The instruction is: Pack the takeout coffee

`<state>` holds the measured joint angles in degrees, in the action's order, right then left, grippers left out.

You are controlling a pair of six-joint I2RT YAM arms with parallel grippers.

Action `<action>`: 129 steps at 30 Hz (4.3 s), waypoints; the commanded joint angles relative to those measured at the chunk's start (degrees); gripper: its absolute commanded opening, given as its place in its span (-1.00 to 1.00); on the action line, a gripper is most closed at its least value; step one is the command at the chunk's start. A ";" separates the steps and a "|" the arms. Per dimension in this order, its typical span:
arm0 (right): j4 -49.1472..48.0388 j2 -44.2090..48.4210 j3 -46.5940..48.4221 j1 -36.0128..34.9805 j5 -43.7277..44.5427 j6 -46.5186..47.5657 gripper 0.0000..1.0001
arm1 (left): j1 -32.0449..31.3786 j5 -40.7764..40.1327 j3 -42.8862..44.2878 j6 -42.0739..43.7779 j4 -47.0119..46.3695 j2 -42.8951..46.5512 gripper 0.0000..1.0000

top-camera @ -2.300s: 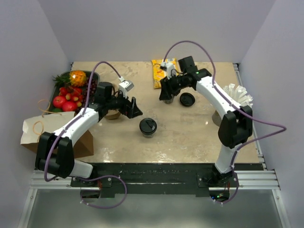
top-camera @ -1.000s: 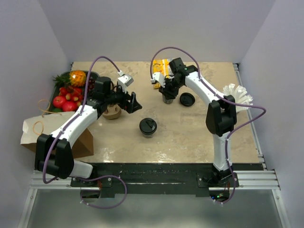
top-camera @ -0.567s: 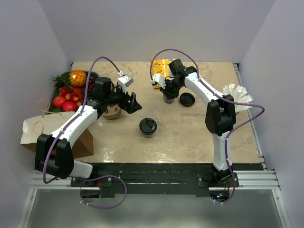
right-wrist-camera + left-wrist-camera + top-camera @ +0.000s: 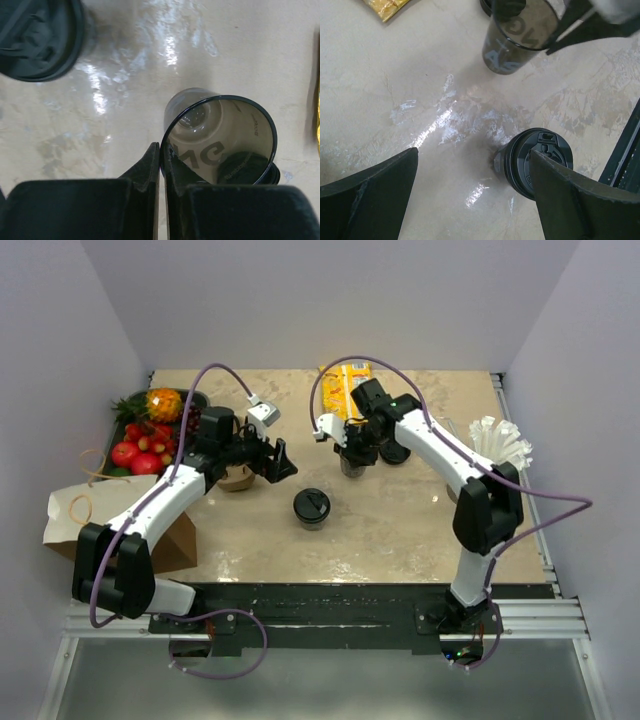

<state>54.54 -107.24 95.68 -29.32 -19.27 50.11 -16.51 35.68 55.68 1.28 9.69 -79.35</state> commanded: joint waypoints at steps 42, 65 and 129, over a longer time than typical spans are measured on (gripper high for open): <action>-16.75 -4.63 4.69 -0.48 25.15 -25.84 -0.21 | 1.13 -1.67 3.03 0.22 -0.99 -2.30 0.91; -13.15 -11.85 6.01 6.65 26.64 -31.30 -0.54 | 2.63 -2.02 2.15 -0.84 -2.57 -2.65 0.91; -11.13 -15.36 4.96 10.43 22.96 -31.21 -0.52 | 3.07 -0.44 1.97 -4.35 -3.98 -5.55 0.92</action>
<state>42.85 -121.34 99.04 -18.85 3.49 19.27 -13.89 34.06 56.73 -2.42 7.77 -84.47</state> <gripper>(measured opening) 0.249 0.956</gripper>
